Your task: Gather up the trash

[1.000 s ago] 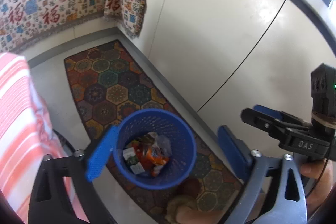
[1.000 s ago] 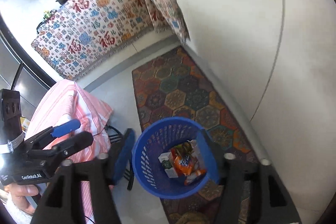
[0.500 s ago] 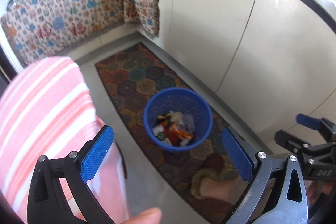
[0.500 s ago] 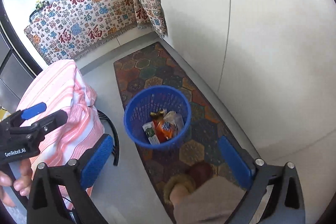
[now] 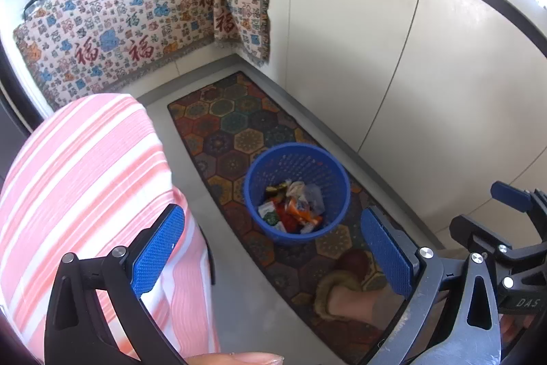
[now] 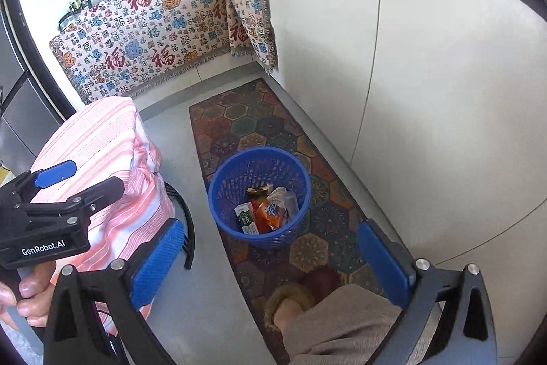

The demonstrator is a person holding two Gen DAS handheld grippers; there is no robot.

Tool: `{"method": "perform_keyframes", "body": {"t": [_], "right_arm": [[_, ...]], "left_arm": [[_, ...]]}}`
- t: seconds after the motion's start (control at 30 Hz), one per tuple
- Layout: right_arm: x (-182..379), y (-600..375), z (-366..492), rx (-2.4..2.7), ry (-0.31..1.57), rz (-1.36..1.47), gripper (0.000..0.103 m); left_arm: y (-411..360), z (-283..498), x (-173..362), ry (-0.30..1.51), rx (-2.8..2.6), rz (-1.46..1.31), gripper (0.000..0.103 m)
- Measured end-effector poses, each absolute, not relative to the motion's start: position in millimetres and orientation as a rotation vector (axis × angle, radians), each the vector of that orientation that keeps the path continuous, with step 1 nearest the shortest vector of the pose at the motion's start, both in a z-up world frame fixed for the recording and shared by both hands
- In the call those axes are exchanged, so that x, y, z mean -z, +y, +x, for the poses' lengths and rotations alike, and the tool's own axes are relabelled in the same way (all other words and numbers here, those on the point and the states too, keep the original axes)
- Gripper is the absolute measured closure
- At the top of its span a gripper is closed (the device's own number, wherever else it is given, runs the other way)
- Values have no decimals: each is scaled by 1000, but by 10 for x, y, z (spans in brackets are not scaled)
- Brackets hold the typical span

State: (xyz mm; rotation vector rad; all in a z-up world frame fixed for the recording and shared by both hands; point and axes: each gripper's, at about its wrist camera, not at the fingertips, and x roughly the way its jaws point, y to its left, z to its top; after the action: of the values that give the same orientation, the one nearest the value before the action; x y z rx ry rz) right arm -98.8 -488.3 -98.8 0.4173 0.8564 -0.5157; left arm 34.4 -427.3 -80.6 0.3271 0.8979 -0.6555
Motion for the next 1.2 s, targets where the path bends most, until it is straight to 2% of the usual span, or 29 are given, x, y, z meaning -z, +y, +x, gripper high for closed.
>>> {"method": "perform_keyframes", "body": {"t": [1.2], "right_arm": [[904,-4762,-912,492,866,387,0]], "left_arm": [[-4244,300,808,936,670,318,1]]}}
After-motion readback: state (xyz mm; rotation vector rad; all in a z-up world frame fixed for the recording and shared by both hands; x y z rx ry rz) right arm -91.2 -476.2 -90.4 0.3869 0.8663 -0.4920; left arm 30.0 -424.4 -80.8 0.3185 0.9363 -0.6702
